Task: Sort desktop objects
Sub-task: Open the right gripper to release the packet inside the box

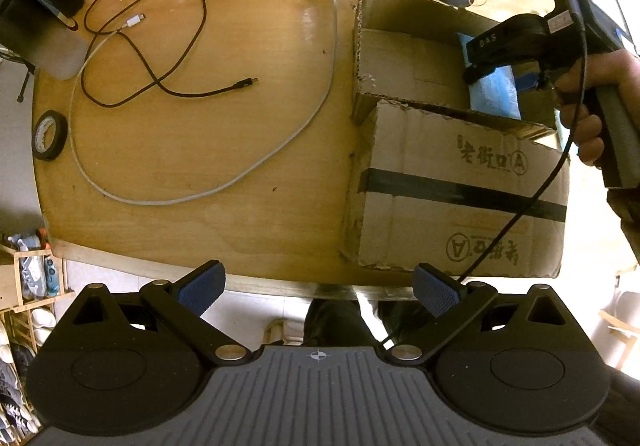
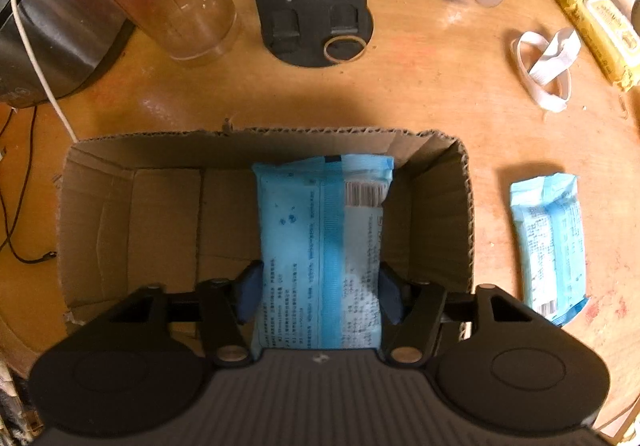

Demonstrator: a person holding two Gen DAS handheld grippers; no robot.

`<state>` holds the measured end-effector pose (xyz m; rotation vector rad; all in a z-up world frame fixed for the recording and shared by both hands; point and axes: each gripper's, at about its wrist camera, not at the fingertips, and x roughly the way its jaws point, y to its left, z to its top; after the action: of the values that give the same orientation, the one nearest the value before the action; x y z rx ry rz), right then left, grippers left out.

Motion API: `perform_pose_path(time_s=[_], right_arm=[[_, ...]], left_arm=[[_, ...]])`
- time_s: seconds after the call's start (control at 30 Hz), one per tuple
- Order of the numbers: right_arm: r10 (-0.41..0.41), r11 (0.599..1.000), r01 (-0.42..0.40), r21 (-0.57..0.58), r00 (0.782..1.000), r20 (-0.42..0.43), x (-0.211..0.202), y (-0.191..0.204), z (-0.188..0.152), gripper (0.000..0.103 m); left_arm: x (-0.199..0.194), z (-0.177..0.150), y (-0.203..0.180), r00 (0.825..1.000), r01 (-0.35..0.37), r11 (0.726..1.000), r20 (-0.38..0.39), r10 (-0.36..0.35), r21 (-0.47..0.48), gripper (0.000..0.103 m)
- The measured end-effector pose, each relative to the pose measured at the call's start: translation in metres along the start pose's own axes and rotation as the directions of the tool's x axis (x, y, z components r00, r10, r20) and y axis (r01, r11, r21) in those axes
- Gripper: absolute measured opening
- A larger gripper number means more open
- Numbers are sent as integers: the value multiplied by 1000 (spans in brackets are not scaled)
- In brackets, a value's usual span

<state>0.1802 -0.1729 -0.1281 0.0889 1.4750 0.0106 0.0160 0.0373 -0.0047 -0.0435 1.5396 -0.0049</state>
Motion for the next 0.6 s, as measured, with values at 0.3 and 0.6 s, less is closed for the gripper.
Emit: perform_pose_path(time_s=[0.3, 0.6], right_arm=[[11, 1000, -11, -2, 999, 38, -7, 2, 3, 103], [29, 999, -28, -17, 999, 45, -18, 3, -1, 103]], left_arm=[[0, 0, -1, 1000, 2, 1000, -2, -2, 2, 103], [0, 0, -2, 1000, -1, 1000, 0, 1, 0, 103]])
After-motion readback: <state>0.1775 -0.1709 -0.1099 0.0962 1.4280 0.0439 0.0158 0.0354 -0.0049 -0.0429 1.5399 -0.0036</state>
